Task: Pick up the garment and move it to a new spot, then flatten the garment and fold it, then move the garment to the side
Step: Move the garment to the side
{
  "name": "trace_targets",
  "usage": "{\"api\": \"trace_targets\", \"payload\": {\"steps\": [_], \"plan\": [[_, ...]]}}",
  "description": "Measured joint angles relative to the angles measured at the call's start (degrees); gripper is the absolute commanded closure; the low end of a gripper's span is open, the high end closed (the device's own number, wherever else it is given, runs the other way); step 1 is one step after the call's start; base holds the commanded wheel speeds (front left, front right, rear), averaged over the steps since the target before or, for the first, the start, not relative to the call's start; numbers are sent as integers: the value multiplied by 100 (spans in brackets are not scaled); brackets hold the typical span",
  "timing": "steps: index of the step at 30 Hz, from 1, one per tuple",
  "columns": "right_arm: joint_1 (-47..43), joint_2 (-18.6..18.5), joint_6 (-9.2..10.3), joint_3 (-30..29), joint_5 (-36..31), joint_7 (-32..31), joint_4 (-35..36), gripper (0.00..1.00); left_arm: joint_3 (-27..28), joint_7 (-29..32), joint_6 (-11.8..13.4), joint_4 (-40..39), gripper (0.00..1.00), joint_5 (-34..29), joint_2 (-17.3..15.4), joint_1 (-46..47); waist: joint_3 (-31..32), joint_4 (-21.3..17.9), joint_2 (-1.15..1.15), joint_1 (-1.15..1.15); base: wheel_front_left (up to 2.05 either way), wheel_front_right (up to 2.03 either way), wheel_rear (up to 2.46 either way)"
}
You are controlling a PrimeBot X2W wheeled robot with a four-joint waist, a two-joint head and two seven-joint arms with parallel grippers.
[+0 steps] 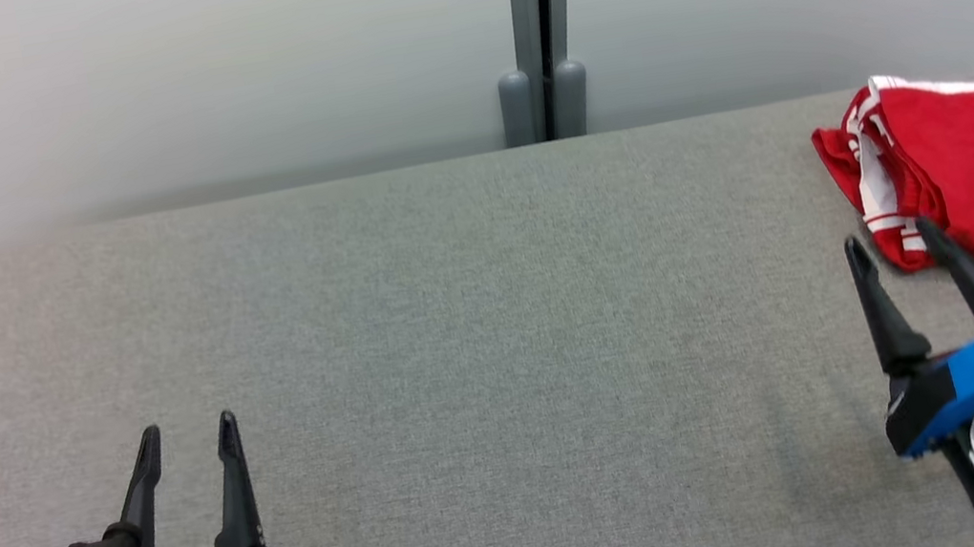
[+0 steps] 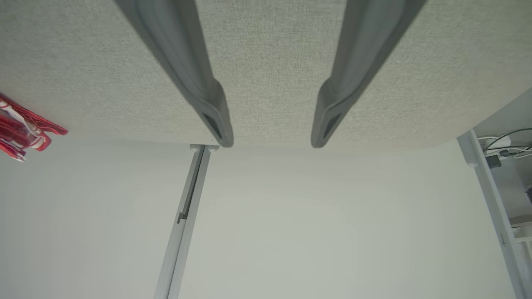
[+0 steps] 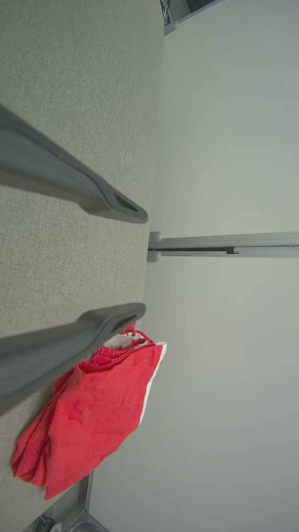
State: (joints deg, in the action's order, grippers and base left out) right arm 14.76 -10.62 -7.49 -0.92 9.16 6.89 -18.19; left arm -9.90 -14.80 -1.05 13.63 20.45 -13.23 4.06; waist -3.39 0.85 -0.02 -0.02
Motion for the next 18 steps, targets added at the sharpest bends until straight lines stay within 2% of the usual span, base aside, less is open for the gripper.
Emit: {"api": "trace_targets", "payload": {"steps": [5, 9, 18], "plan": [[-779, 428, 0, -291, -94, -181, 680, 0, 21, -1, 62, 80, 0, 13, 19, -282, 233, 58, 0, 0, 0, 0, 0], [-1213, 623, 0, -349, -164, -302, 1009, 0, 65, -3, 100, 87, 0, 42, 24, -440, 349, 40, 0, 1, 0, 0, 0], [-1486, 731, 0, -357, -301, -450, 1282, 0, 152, -18, -2, 181, 0, 115, 36, -525, 440, -32, 1, 1, 0, 0, 0]]}}
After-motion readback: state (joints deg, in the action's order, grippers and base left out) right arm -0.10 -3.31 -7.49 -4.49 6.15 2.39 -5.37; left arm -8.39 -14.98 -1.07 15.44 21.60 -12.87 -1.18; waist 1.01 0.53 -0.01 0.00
